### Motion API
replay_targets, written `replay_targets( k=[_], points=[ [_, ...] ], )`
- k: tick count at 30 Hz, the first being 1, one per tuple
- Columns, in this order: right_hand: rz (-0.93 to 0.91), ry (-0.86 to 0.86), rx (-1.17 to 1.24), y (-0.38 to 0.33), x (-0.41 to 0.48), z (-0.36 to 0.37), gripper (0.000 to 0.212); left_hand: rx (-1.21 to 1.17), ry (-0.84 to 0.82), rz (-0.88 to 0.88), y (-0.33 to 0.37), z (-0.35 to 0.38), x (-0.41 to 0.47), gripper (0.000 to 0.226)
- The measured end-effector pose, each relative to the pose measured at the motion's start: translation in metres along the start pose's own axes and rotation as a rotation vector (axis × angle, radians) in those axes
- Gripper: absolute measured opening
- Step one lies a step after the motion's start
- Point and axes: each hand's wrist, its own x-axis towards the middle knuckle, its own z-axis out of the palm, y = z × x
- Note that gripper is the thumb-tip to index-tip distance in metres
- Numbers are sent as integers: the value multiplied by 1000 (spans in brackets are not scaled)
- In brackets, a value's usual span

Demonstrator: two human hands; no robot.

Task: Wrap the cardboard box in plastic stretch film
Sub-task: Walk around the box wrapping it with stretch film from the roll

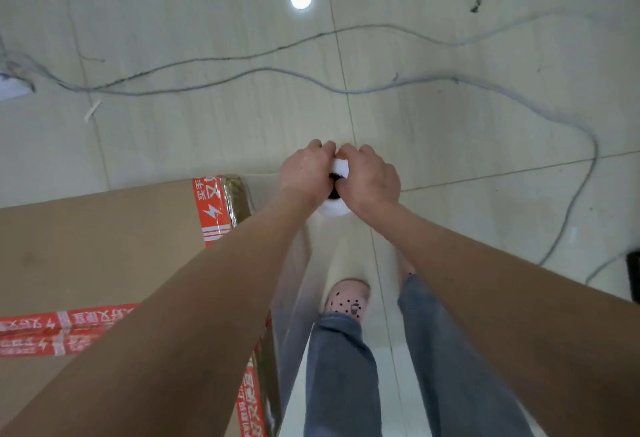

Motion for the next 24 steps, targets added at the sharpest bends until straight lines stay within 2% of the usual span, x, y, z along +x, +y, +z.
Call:
replay_targets(
  k=[5, 8, 11, 14, 19, 24],
  points=[
    [-159, -44, -45, -7, 14, -9, 34, -179, 26, -203, -12, 0, 4, 21],
    [-17, -30, 72, -13, 19, -5, 43, -172, 47, -225, -19, -13, 12, 27],
    [160, -143, 269, -23, 26, 1, 48, -174, 72, -273, -34, -23, 18, 30],
    [174, -200, 427, -42, 36, 6, 42, -180, 93, -346, -55, -27, 19, 31],
    [113, -219, 426, -72, 48, 13, 31, -204, 106, -424, -82, -33, 20, 33],
    [31, -249, 306, -88, 56, 12, 30, -242, 84, -464, -99, -32, 21, 34]
  ],
)
